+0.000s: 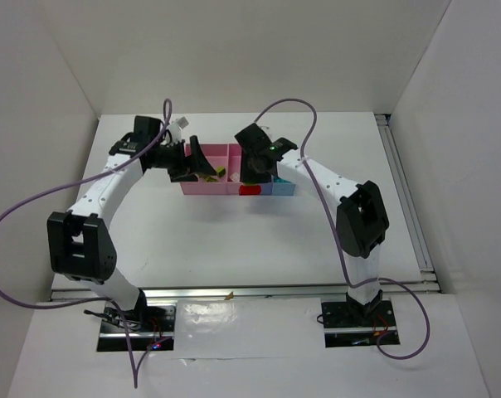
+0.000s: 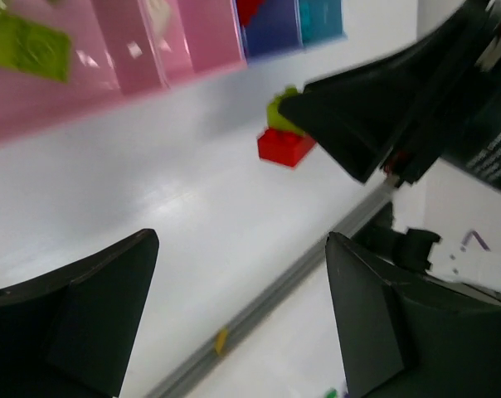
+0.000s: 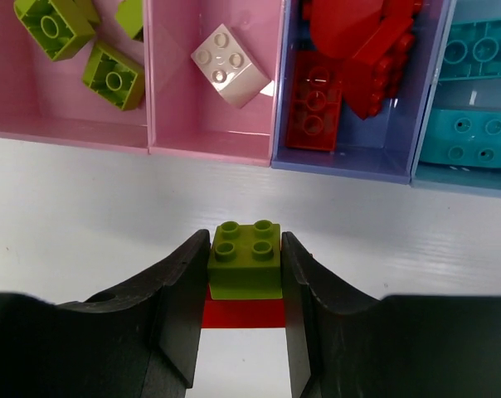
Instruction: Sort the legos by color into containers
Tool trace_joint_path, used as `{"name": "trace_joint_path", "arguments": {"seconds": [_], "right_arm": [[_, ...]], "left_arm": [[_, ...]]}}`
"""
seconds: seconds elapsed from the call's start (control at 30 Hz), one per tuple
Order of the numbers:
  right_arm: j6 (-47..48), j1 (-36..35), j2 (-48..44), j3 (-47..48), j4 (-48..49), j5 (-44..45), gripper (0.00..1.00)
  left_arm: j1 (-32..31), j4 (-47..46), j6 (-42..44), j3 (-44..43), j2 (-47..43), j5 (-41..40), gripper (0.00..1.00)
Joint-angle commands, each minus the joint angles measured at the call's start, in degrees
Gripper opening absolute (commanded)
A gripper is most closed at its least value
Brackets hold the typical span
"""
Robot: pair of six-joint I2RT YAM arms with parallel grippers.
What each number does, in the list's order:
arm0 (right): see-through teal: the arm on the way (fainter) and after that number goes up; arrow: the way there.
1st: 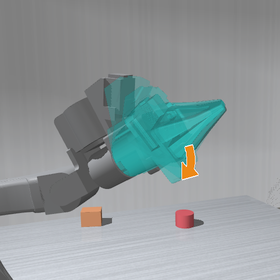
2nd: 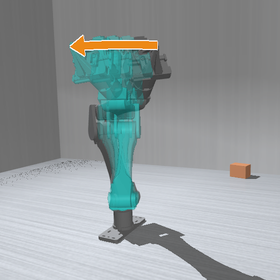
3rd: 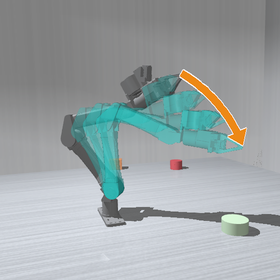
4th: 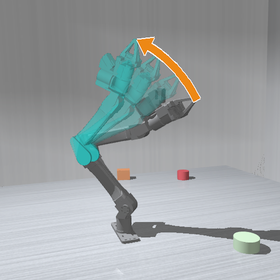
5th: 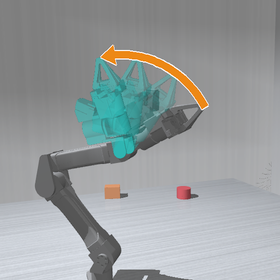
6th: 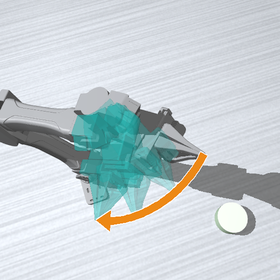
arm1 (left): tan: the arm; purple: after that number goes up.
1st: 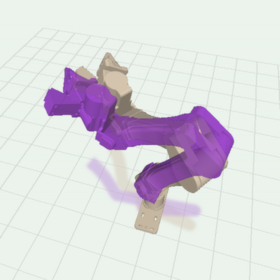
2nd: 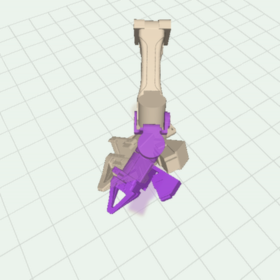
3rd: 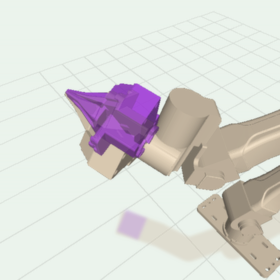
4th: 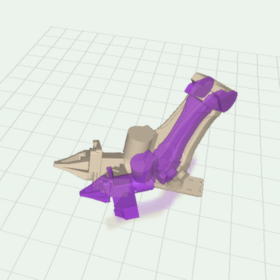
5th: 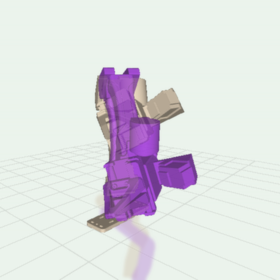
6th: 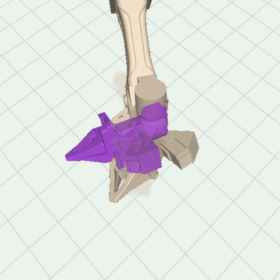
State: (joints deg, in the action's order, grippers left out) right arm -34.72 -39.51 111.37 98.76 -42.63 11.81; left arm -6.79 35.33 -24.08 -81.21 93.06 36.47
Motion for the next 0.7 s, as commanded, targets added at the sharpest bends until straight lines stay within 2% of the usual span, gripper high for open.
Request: {"name": "trace_joint_path", "arguments": {"seconds": [0.0, 0.2, 0.27, 0.4, 0.6, 0.67], "right_arm": [[-1.14, -0.57, -3.18, 2.31, -0.53, -0.65, 0.26], [-1.67, -0.57, -3.18, 3.02, 0.88, -2.59, 0.26], [-1.67, -0.57, -3.18, 3.02, 0.36, -2.59, 0.26], [-1.67, -0.57, -3.7, 1.88, 0.88, -3.2, 0.26], [-1.67, -0.57, -3.71, 2.4, 0.88, -3.2, 0.26], [-1.67, -0.57, -3.71, 2.4, 0.88, -3.73, 0.26]], "left_arm": [[-1.47, -13.51, -6.06, 8.86, -5.07, 8.62, 0.93], [-6.92, -30.74, -16.95, 17.39, -4.99, 8.97, 0.93], [-9.02, -37.92, -21.61, 20.82, -4.99, 7.83, 0.93], [-9.82, -46.29, -26.98, 26.18, -4.99, 3.79, 0.9], [-10.88, -49.13, -27.6, 27.24, -2.01, 2.64, 0.85], [-11.41, -49.13, -25.33, 26.64, -2.0, 0.55, 0.85]]}}
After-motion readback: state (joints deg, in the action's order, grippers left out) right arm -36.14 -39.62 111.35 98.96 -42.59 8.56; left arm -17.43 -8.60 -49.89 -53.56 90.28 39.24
